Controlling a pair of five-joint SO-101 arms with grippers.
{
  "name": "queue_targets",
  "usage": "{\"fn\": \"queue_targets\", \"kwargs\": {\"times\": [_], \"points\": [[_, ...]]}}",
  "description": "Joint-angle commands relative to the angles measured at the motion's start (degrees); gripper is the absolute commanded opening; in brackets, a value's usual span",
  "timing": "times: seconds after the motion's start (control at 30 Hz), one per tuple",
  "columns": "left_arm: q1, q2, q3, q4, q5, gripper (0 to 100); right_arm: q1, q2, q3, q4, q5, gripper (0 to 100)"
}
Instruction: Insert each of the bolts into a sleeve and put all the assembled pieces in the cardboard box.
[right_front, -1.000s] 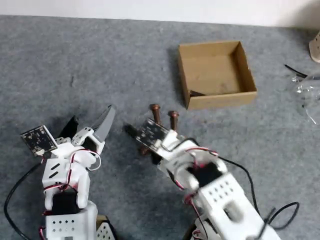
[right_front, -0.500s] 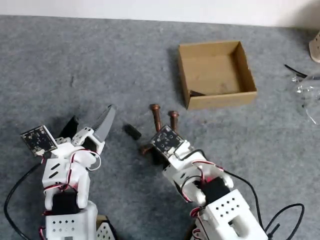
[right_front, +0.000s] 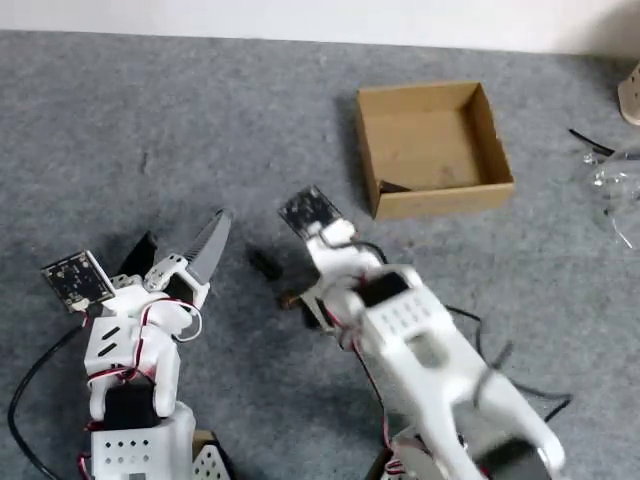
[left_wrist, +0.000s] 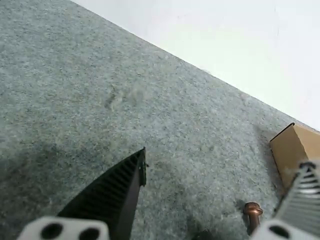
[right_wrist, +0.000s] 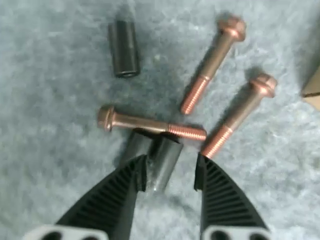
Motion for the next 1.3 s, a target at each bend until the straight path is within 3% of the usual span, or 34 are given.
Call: {"fn": "queue_targets", "kwargs": {"times": [0.0, 0.97, 1.17, 1.27], "points": [[-0.13, -0.66, -0.04, -1.49, -0.26, 41, 0.22, 9.98, -6.99, 0.22, -1.32, 13.8], [-0.13, -0.66, -0.22, -1.32, -0.26, 41, 0.48, 19.38, -3.56, -1.8, -1.32, 13.8], [-0.13, -0.66, -0.22, -1.32, -0.26, 41, 1.63, 21.58, -6.55, 1.89, -1.14, 13.7], [-0.13, -0.66, -0.13, -1.32, -0.26, 41, 3.21, 21.58, -7.69, 2.86, -0.18, 5.2]]}}
